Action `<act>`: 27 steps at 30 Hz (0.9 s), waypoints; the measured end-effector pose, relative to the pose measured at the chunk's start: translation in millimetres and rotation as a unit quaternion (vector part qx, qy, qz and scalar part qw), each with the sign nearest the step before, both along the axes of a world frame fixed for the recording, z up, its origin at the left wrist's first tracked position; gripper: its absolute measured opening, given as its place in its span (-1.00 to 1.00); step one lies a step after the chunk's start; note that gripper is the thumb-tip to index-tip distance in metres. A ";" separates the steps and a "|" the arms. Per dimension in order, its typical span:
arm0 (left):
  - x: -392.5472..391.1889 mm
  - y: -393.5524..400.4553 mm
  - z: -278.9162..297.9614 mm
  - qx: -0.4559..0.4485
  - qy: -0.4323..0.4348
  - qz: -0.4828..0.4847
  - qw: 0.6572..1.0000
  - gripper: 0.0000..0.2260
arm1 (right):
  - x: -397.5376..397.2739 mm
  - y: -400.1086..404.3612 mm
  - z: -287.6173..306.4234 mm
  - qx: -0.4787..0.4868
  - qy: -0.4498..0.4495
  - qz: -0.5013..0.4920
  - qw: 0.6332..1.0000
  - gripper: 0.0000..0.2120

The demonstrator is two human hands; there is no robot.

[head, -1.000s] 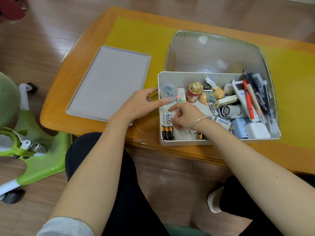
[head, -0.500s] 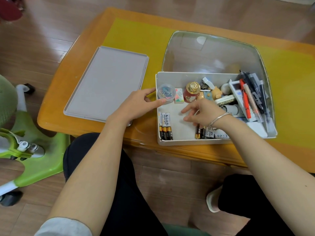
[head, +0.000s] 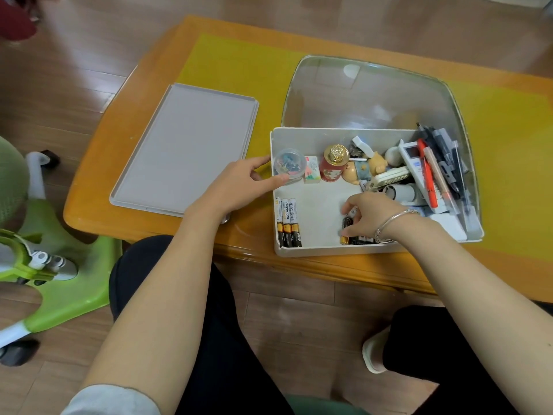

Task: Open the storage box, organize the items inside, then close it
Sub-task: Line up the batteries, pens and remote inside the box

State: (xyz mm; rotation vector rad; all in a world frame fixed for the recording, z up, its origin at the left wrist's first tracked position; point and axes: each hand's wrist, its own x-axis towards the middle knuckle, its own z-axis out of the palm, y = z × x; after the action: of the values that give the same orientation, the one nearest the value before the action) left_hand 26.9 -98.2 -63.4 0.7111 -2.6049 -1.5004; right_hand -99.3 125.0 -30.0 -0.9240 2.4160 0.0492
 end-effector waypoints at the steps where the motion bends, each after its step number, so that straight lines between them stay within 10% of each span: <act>1: 0.1 0.0 0.0 -0.001 0.000 0.000 1.000 -0.12 | 0.5 -2.1 -1.1 0.003 0.005 0.004 1.000 -0.62; 7: 0.0 -0.7 0.5 0.001 0.000 0.003 1.000 -0.11 | 6.4 -9.7 -4.1 0.013 0.059 0.028 0.998 -0.88; 19: 0.6 -0.4 -0.2 -0.002 0.006 0.000 1.000 -0.10 | 13.4 -17.0 -12.4 0.002 0.038 0.075 0.997 -0.77; 27: 0.3 -0.5 -0.9 0.006 0.009 0.006 1.000 -0.06 | 18.4 -28.1 -6.3 -0.115 -0.094 -0.035 0.988 -0.88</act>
State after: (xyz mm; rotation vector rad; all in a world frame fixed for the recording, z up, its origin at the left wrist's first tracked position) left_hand 27.2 -98.7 -64.4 0.7095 -2.5751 -1.5142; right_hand -80.8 96.9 -36.3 -0.8985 2.3073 -0.3358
